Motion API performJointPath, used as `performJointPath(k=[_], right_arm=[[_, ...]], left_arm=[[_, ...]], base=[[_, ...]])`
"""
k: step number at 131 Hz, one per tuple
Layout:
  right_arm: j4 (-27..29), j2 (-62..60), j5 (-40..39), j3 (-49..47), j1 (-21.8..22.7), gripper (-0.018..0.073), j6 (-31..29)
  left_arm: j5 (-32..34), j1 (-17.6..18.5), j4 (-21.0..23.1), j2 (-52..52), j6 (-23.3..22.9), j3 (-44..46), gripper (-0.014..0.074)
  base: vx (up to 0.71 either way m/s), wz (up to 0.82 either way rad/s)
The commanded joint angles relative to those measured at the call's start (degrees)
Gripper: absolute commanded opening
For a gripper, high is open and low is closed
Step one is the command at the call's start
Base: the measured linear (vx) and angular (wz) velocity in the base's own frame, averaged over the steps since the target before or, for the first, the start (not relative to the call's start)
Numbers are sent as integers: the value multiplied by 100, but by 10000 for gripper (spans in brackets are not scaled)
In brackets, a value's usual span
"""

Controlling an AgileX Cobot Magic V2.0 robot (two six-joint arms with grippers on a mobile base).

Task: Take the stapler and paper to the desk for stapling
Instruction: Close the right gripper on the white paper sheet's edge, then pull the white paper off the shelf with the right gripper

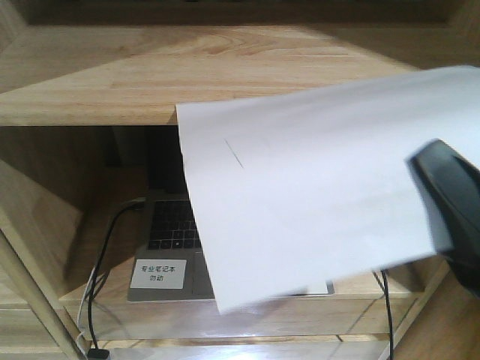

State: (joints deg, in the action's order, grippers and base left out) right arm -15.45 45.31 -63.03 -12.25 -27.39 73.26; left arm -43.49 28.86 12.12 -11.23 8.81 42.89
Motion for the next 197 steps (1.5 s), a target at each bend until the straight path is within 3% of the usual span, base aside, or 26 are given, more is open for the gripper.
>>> performJointPath(k=[1, 42, 70, 103, 134, 168, 197], right_arm=[[165, -414, -149, 133, 3, -7, 59], [1267, -1845, -82, 1206, 3, -7, 45], [1451, -2431, 90, 1258, 3, -7, -168], [1369, -2708, 104, 1241, 22, -7, -174], [446, -2709, 136, 819, 465, -7, -116], [445, -2758, 184, 722, 1097, -5, 173], [447, -2758, 179, 722, 1279, -6, 208]], left_arm=[[662, 19, 92, -80, -12, 151, -6], [662, 19, 92, -80, -12, 151, -6], [662, 19, 92, -80, -12, 151, -6], [662, 19, 92, -80, -12, 151, -6], [662, 19, 92, -80, -12, 151, -6], [657, 19, 92, -80, -12, 151, -6], [657, 19, 92, -80, -12, 151, -6]], base=[[0, 0], [0, 0], [0, 0], [0, 0], [0, 0], [0, 0], [0, 0]])
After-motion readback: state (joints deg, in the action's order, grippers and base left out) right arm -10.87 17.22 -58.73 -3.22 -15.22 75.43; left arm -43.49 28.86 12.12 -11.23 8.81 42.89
